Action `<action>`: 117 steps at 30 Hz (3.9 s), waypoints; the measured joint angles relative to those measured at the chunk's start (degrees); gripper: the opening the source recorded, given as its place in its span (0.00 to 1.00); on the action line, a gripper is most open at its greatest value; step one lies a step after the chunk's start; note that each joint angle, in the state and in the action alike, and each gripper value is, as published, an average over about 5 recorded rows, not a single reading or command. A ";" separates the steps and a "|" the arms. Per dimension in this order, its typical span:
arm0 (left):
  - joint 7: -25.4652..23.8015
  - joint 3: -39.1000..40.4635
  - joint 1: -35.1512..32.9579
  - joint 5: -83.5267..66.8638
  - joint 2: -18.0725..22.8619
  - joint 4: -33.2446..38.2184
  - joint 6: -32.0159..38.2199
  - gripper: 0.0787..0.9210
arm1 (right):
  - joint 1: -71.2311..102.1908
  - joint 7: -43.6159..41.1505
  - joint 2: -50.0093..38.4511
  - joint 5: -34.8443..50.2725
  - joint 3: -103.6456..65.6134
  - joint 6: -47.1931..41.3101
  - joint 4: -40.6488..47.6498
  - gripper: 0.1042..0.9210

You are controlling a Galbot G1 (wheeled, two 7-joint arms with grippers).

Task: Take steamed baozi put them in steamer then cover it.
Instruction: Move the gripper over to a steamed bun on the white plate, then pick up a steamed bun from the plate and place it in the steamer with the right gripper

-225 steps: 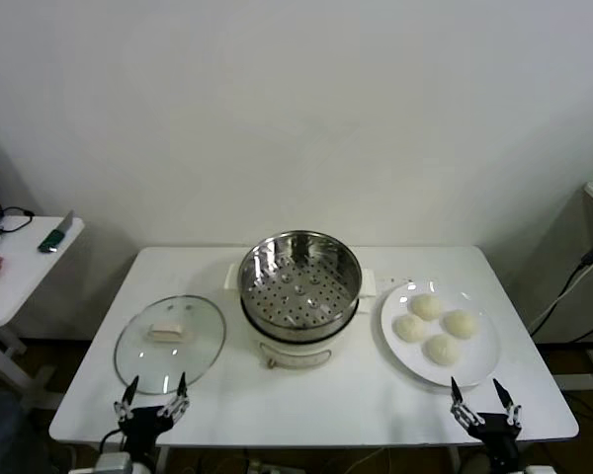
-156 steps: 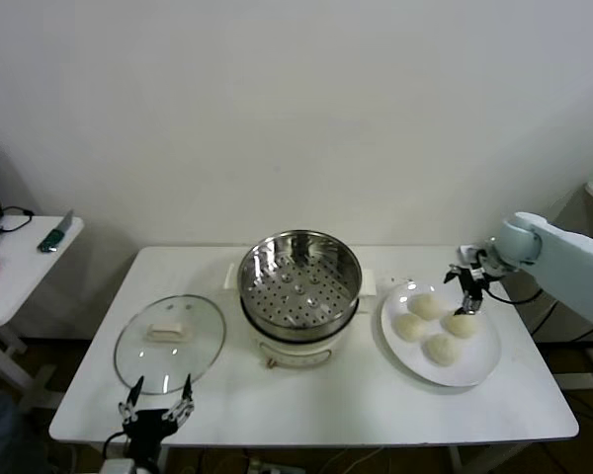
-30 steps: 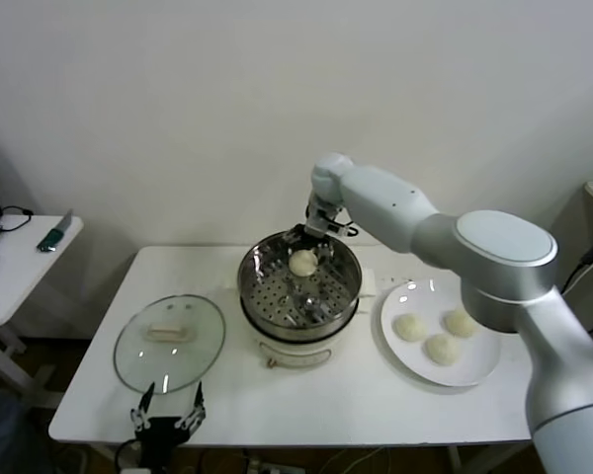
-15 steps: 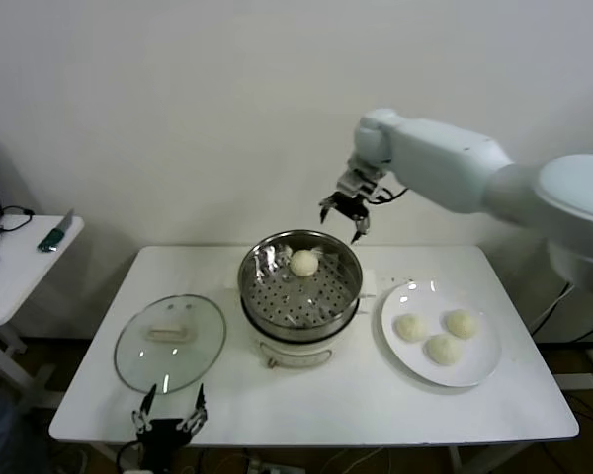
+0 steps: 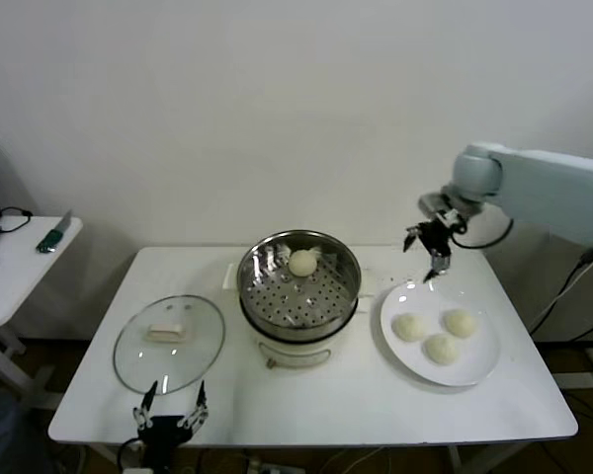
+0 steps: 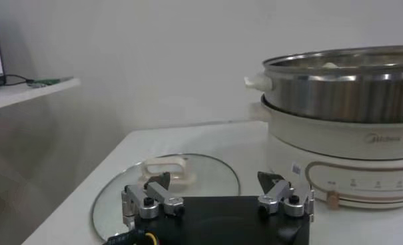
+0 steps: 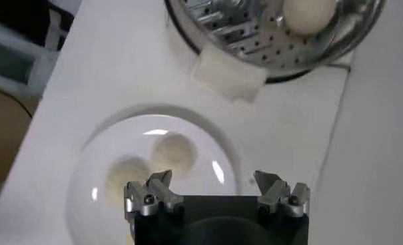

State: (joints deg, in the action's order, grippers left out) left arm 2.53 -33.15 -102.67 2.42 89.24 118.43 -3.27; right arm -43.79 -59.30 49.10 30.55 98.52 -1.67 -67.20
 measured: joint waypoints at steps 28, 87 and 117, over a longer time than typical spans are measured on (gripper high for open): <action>0.53 -1.98 -1.00 -0.17 -0.61 0.16 0.84 0.88 | 20.69 10.57 -0.53 -8.22 -12.34 -15.73 0.38 0.88; 0.90 -1.65 -0.57 -1.15 -0.80 2.23 1.04 0.88 | -13.32 4.93 7.82 12.32 -0.46 -15.16 -10.81 0.69; 1.15 -2.70 -1.57 -1.42 -0.56 3.33 1.61 0.88 | 3.25 10.30 34.58 13.39 -6.46 -18.26 5.42 0.69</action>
State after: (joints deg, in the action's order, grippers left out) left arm 3.67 -35.85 -104.24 1.00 88.68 121.76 -1.65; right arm -40.54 -49.00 83.68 43.93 92.06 -19.94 -61.78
